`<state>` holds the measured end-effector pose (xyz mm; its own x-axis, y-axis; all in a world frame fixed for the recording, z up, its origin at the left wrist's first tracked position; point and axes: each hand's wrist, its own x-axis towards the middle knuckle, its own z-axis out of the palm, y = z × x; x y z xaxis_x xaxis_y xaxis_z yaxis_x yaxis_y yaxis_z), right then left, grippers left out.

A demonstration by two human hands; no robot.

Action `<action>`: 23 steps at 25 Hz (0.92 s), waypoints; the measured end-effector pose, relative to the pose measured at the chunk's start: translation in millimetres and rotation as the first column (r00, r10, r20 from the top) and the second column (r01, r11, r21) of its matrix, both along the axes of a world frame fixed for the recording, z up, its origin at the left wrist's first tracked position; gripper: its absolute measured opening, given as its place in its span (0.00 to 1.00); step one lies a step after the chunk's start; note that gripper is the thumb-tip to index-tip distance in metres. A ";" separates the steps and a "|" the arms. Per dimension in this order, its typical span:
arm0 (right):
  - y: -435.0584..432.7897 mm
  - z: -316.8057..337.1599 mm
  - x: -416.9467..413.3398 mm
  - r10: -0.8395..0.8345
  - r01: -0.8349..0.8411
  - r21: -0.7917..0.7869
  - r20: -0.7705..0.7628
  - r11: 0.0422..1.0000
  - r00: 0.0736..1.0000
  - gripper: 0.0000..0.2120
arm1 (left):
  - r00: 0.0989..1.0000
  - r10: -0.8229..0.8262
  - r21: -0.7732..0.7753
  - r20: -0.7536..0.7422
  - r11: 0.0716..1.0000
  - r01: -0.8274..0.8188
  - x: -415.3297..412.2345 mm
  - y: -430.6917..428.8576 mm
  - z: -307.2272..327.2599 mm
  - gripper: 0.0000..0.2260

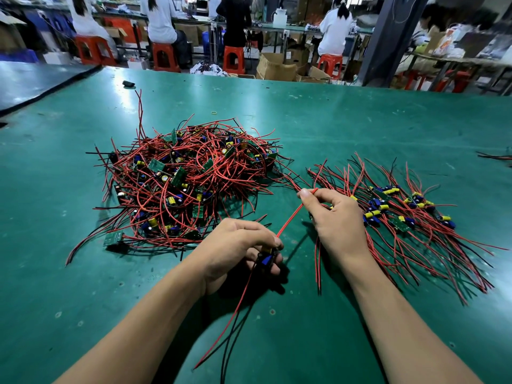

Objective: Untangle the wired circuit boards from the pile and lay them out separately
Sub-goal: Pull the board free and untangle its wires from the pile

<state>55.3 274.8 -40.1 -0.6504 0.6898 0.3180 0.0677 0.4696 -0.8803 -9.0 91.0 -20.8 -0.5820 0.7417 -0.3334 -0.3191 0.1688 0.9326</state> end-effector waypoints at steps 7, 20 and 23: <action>-20.4 5.7 4.5 0.572 -0.452 -0.559 0.050 0.695 0.818 0.14 | 0.991 0.113 0.098 0.065 0.988 -0.119 6.4 1.9 -3.7 0.05; -2.5 -8.7 -4.8 0.179 -0.152 -0.388 0.035 0.909 0.983 0.10 | 0.999 0.037 0.068 -0.005 0.997 -0.037 8.4 -0.4 -3.2 0.07; 0.6 -11.3 -6.4 0.093 -0.085 -0.296 0.013 0.951 0.996 0.17 | 0.999 0.037 0.060 -0.003 0.998 -0.037 6.6 0.0 -2.7 0.07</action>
<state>48.9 275.3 -51.3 -0.7191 0.6889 0.0912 0.0622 0.1945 -0.9789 -2.4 91.0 -23.5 -0.6110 0.7379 -0.2867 -0.3201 0.1009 0.9420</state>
